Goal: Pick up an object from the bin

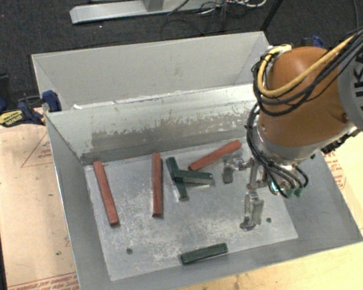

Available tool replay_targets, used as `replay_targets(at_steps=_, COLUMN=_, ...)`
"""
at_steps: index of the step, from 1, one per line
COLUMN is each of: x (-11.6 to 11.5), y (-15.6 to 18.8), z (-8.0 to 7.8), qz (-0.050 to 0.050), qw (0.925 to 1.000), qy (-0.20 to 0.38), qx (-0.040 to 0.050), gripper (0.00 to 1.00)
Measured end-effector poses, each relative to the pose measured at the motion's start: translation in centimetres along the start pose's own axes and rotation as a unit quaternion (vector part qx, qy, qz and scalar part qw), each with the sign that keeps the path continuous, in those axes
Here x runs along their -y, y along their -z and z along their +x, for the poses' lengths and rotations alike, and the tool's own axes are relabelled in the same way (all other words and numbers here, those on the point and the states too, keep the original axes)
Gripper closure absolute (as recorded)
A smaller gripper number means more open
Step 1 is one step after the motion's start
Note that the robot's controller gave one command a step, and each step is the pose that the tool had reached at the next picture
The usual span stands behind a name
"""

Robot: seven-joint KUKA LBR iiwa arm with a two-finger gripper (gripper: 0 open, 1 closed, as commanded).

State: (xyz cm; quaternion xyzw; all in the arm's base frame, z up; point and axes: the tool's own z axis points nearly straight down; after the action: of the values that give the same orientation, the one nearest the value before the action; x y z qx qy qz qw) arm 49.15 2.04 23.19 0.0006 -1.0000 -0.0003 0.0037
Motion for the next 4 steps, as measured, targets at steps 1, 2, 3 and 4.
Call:
replay_targets(at_steps=1, x=0.0, y=0.4, z=-0.1, qz=0.000, qw=1.0000, qy=0.000, qx=0.0037, gripper=0.00)
replay_targets(at_steps=2, x=-4.3, y=-0.9, z=-1.4, qz=0.001, qw=0.9997, qy=0.024, qx=0.0053, gripper=0.00)
replay_targets(at_steps=3, x=-7.2, y=-0.7, z=-7.0, qz=-0.001, qw=0.9992, qy=0.039, qx=0.0041, gripper=0.00)
replay_targets(at_steps=4, x=-6.6, y=-3.7, z=-10.9, qz=0.000, qw=0.9990, qy=0.043, qx=0.0083, gripper=0.00)
